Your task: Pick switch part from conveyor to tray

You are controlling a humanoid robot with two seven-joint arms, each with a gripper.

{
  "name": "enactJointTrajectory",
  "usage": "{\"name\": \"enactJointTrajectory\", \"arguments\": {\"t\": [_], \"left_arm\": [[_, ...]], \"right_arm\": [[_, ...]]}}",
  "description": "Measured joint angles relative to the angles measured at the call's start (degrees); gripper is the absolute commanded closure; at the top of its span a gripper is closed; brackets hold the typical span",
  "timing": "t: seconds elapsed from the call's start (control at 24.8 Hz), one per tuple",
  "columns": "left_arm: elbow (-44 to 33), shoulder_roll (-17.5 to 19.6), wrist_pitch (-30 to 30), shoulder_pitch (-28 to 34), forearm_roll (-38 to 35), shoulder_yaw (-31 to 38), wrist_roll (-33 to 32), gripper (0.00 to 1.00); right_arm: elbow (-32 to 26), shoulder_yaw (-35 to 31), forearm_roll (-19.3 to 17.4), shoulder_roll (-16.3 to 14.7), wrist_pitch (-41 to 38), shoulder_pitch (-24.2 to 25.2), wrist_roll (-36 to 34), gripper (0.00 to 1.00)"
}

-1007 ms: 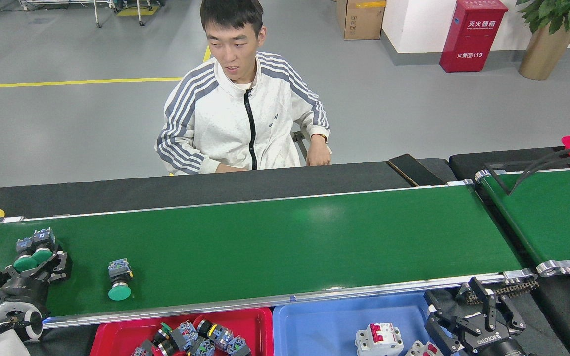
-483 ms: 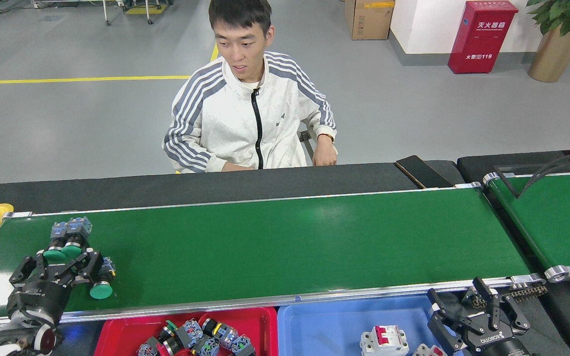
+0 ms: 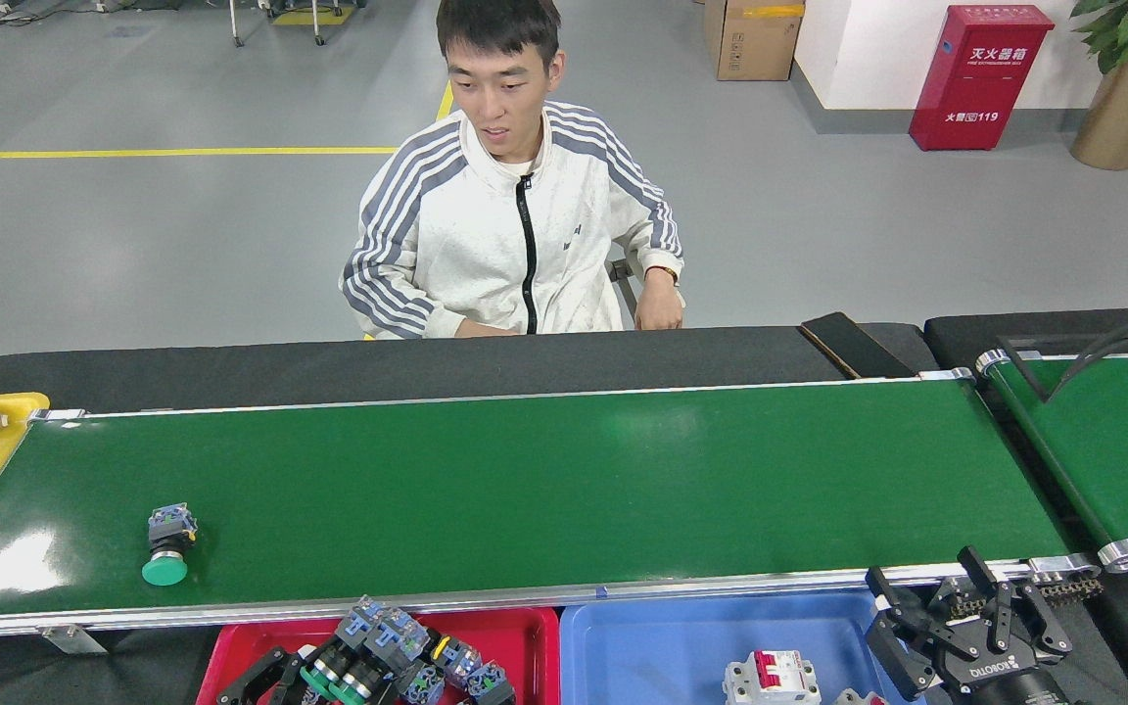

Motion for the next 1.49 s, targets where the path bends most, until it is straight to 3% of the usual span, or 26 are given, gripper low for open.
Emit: {"name": "enactJointTrajectory", "arguments": {"t": [0.24, 0.4, 0.56, 0.97, 1.21, 1.49], "left_arm": [[-0.1, -1.2, 1.0, -0.4, 0.1, 8.0, 0.2, 0.0], [1.2, -1.3, 11.9, -0.7, 0.0, 16.9, 0.3, 0.0], [7.3, 1.6, 18.3, -0.9, -0.1, 22.9, 0.3, 0.0], [15.0, 5.6, 19.7, -3.3, 0.4, 23.7, 0.6, 0.0], [26.4, 12.7, 17.5, -13.7, 0.5, 23.1, 0.2, 0.0], [43.3, 17.0, 15.6, -25.7, 0.5, 19.5, 0.0, 0.0]], "right_arm": [[0.0, 0.0, 0.0, 0.0, 0.1, 1.2, 0.0, 0.0], [0.0, -0.1, 0.0, 0.0, 0.3, 1.2, 0.0, 0.0], [0.0, -0.1, 0.0, 0.0, 0.0, 1.2, 0.0, 0.0], [0.0, -0.3, 0.0, 0.2, -0.1, 1.2, 0.0, 0.0], [0.2, -1.8, 0.0, 1.7, 4.6, 1.2, 0.1, 0.0], [0.2, -1.8, 0.2, 1.8, 8.7, 1.2, 0.1, 0.0]]}}
